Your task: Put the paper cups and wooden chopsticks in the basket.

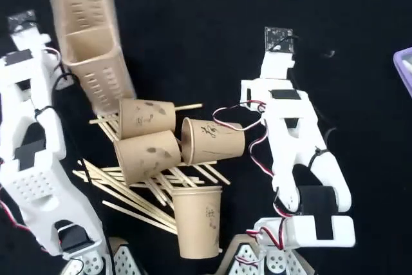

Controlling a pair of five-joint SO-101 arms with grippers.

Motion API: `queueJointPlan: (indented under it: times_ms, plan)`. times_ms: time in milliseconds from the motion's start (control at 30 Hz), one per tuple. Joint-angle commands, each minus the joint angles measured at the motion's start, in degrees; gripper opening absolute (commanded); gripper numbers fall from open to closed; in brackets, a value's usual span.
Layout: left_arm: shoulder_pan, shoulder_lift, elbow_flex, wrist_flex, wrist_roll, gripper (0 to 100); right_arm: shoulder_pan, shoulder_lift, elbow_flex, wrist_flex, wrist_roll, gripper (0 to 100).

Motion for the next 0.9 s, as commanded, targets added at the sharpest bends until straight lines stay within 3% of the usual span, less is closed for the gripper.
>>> queueJointPlan:
  times_ms: [0,167,467,700,867]
  plan:
    - [-1.7,-1.5,-2.1,-1.1,0.5,26,-1.1,-0.2,-0.1,-0.9,-0.5,12.8]
    - [-5.5,-1.6,-7.1,1.0,1.1,26,-1.1,-0.2,-0.1,-0.9,-0.5,12.8]
    - [-8.2,-1.4,-38.1,25.1,10.5,27,-1.1,-0.2,-0.1,-1.1,-0.5,12.8]
    - [-0.7,-1.0,-57.6,40.8,17.1,27,-1.1,-0.2,-0.1,-1.0,-0.5,12.8]
    - [4.4,-1.5,-55.3,41.1,18.5,27,-1.1,-0.1,0.7,-1.2,-0.5,12.8]
